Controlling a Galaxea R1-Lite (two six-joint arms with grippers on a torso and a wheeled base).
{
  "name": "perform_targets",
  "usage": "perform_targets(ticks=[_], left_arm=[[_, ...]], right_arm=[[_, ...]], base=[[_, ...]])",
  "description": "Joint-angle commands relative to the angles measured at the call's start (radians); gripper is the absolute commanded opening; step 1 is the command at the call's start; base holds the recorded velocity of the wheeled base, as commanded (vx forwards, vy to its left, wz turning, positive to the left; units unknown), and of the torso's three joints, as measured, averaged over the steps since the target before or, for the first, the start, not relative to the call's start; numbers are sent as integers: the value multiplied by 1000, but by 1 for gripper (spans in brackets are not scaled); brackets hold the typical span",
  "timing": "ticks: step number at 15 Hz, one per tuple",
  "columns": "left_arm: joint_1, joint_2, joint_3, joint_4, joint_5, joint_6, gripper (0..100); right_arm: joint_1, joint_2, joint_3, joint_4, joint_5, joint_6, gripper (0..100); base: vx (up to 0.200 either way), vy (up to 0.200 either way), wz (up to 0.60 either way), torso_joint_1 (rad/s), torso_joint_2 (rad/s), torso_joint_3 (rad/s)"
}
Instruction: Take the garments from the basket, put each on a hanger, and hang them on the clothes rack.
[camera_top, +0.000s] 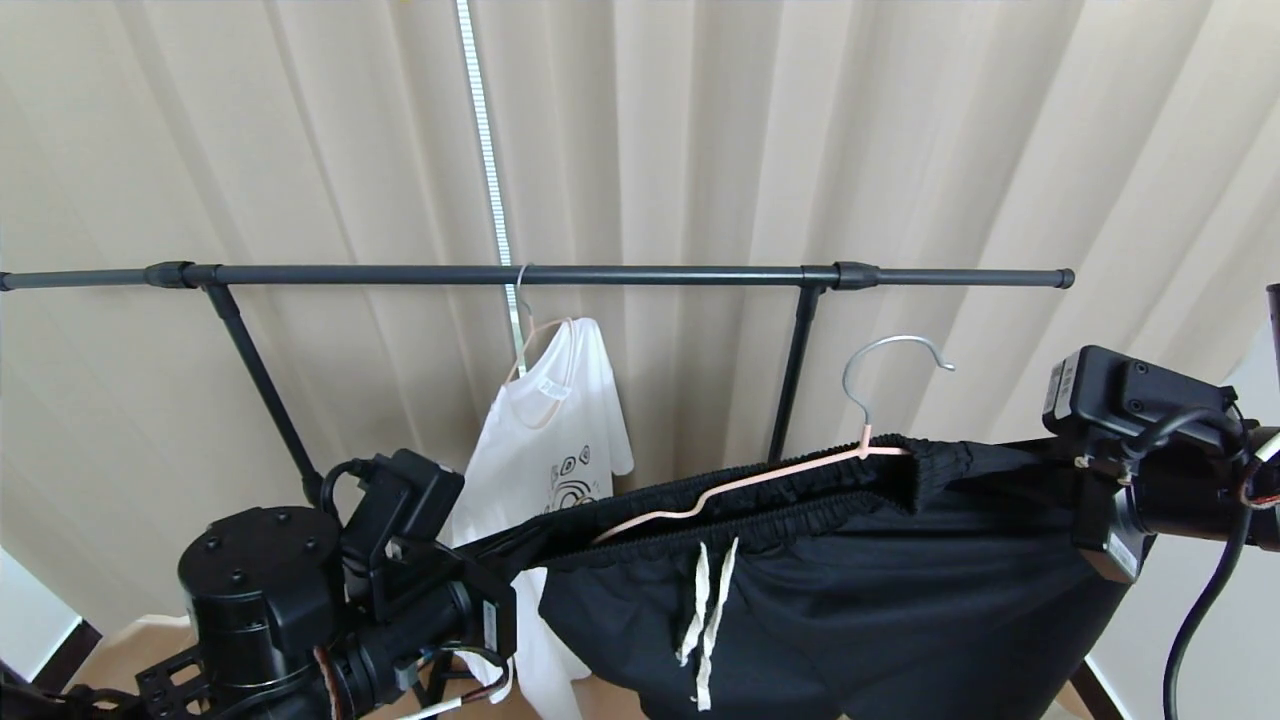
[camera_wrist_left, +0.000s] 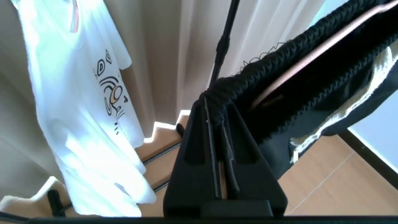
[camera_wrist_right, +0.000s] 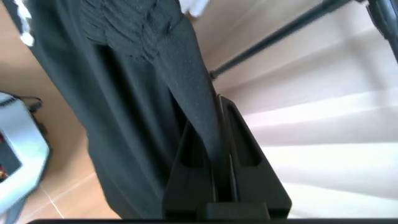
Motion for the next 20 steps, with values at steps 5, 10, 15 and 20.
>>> perform_targets(ticks=[5,10,15,20], left_arm=[[-15,-202,-407,593,3,26,0],[-87,-218,-644,949,49,32,0],[-170,-215,-713,1106,125,32,0],[-170,-215,-749,1213,148,28,0]], right_arm=[[18,43,5,-1,-22,-2,0],[21,80,11,-50,-47,2,0],[75,132,-10,-98,-70,83,0],[124,149,-52,-104,-116,222,0]], base=[[0,0,0,0,0,0],[0,0,0,0,0,0],[0,0,0,0,0,0],[0,0,0,0,0,0]])
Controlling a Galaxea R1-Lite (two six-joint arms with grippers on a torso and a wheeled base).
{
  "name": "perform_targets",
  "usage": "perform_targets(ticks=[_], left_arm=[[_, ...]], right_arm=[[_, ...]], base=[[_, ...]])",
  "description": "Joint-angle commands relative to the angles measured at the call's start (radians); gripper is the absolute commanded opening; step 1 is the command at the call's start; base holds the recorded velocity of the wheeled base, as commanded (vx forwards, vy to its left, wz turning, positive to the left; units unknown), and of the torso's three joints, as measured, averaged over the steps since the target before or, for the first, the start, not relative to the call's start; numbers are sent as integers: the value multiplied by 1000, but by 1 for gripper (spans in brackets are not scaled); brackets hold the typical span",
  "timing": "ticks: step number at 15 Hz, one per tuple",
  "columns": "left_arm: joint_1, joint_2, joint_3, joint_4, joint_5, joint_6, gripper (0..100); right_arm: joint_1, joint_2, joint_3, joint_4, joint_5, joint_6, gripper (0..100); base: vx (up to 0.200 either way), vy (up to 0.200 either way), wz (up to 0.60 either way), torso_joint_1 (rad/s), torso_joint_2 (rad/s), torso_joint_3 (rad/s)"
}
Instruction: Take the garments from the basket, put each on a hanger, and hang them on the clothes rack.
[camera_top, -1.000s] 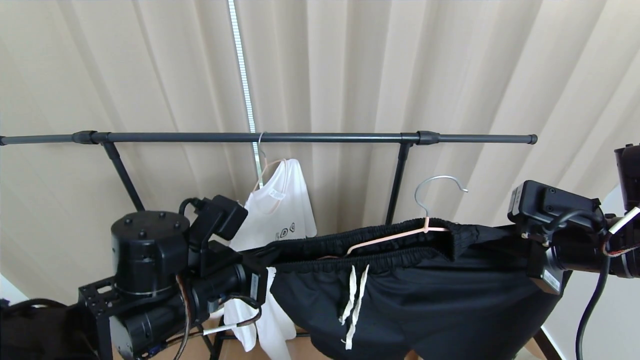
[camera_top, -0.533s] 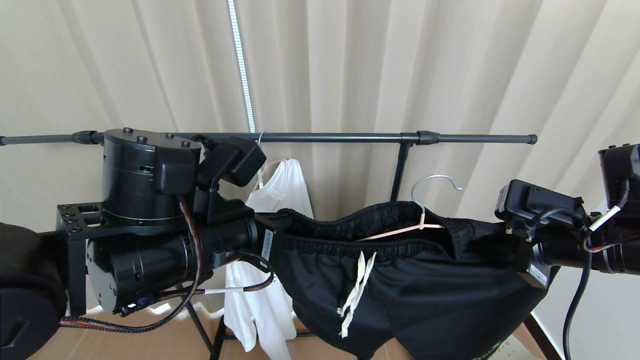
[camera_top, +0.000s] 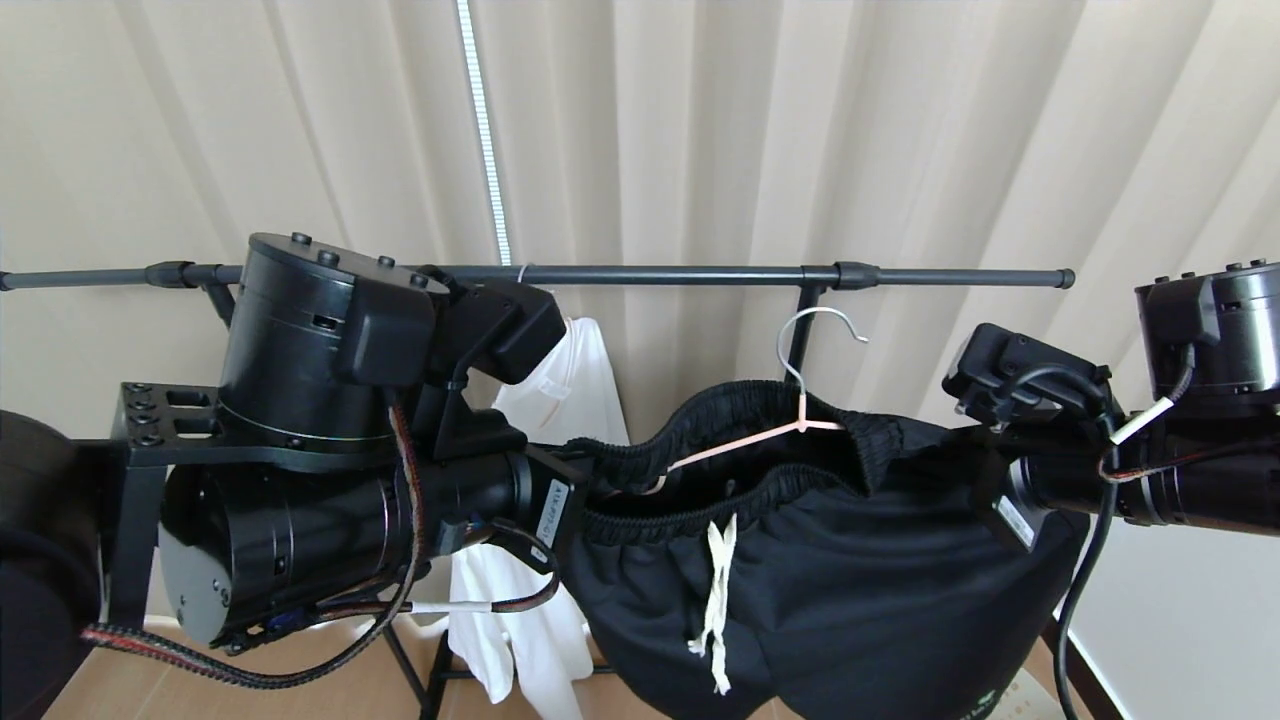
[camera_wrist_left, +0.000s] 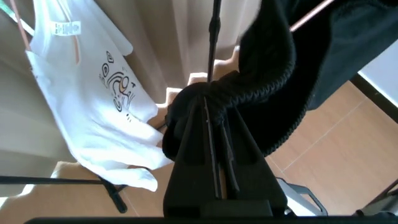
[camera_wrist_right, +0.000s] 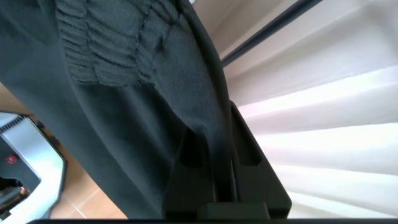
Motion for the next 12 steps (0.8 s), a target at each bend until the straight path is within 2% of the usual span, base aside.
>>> perform_targets(ticks=[1,3,5,12], left_arm=[[3,2,-5,2,4,-2,0],[18,5,-11,12,7,-13,0],[32,8,-51,54,7,-59,0],[32,39,-200,226,7,-202,0]], right_arm=[[13,7,-8,-2,0,2,0],[27,6,-7,-9,0,13,0],[30,6,-1,-46,-1,56,0],[56,4,12,-52,-10,58,0]], base=[[0,0,0,0,0,0],[0,0,0,0,0,0],[0,0,0,0,0,0],[0,0,0,0,0,0]])
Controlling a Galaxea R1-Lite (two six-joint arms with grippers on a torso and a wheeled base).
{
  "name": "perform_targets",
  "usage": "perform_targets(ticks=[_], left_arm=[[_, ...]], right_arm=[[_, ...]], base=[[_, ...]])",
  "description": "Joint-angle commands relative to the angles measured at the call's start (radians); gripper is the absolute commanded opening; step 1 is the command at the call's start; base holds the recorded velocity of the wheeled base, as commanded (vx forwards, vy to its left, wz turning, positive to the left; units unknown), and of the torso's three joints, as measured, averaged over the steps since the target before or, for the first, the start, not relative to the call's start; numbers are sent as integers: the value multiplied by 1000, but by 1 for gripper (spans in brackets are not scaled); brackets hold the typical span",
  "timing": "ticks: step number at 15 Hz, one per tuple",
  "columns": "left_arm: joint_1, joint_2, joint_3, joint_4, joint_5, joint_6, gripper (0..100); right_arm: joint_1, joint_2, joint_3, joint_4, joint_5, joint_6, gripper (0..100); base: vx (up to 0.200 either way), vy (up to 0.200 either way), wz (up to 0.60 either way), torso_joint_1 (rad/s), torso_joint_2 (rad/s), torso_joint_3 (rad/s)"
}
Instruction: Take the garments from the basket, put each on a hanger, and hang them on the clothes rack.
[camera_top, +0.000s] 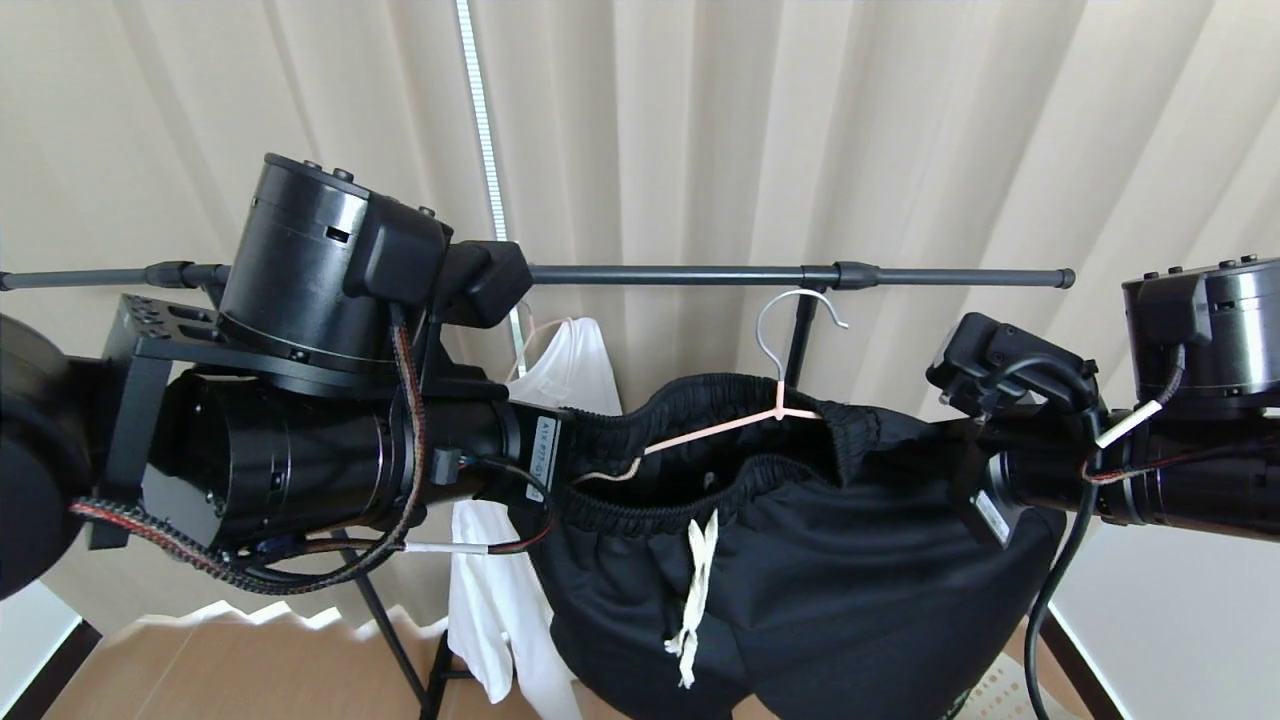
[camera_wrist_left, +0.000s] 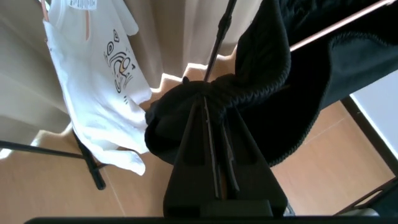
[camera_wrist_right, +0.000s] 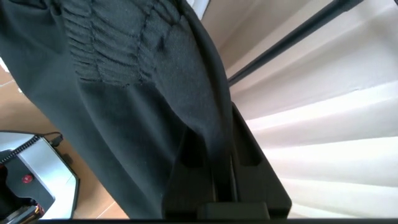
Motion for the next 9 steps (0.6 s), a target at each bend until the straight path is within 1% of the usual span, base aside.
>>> perform_targets(ticks=[1,2,3,4,9], left_arm=[[-4,12,-39,16,0,-14,0],[-4,12,-43,16,0,-14,0],[-4,12,-49,18,0,-15,0],[-4,12,-51,16,0,-18,0],[-10,15,-68,16,0,-38,0]], right_arm=[[4,0,13,0,-4,-3,0],[5,1,13,2,-7,-3,0],[8,5,14,2,-36,-3,0],[16,11,16,2,-48,-5,0],[17,17,14,-1,-51,-5,0]], base=[[0,0,0,0,0,0],[0,0,0,0,0,0],[0,0,0,0,0,0],[0,0,0,0,0,0],[0,0,0,0,0,0]])
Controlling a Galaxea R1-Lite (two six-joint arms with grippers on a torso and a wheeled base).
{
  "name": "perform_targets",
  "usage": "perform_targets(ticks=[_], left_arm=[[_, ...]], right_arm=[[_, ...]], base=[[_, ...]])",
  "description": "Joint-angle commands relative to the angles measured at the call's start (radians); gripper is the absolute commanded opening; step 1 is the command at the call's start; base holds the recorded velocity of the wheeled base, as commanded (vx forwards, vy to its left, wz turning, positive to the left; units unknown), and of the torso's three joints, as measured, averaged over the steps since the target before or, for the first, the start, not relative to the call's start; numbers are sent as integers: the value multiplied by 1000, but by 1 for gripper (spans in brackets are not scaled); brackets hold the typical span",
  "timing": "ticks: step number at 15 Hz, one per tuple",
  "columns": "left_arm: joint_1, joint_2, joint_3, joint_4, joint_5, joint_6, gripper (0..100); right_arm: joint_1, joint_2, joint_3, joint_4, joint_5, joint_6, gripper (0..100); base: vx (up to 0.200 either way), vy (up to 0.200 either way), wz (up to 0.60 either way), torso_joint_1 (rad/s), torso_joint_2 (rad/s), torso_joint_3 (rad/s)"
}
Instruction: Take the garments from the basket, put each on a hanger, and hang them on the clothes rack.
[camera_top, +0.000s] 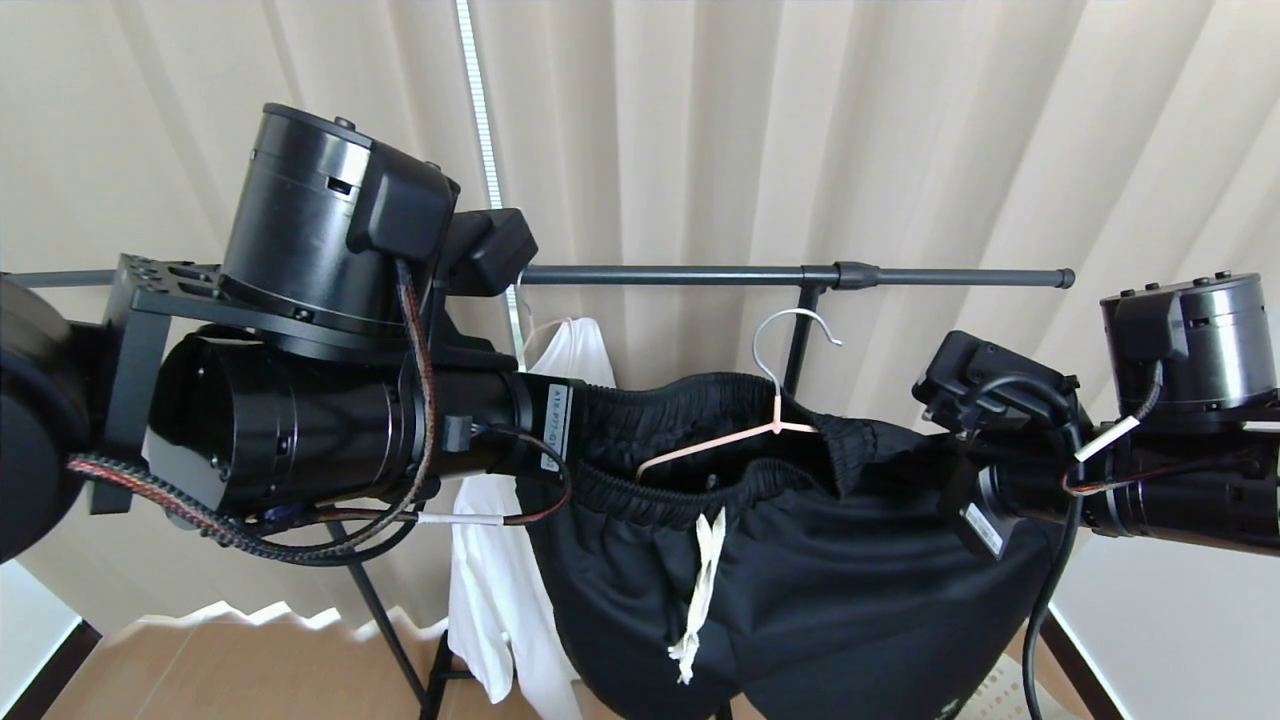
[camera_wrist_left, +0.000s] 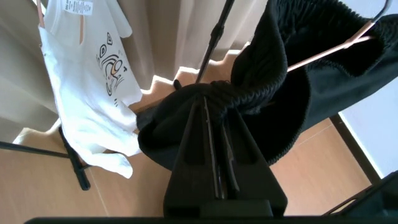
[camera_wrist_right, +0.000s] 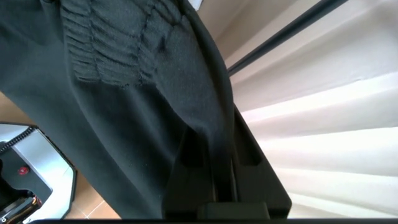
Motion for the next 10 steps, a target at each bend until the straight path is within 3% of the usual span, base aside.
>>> perform_targets(ticks=[1,7,10], left_arm=[[0,2,-11,1,1,0,0],[-37,14,-13,38,1,-12,0],[-40,34,-14,41,1,-26,0]], right_arm=[[1,2,1,-16,1,0,0],[22,51,16,-107,1,11,0],[52,54,11,-133,1,81,0]], base=[[0,0,0,0,0,0],[0,0,0,0,0,0],[0,0,0,0,0,0]])
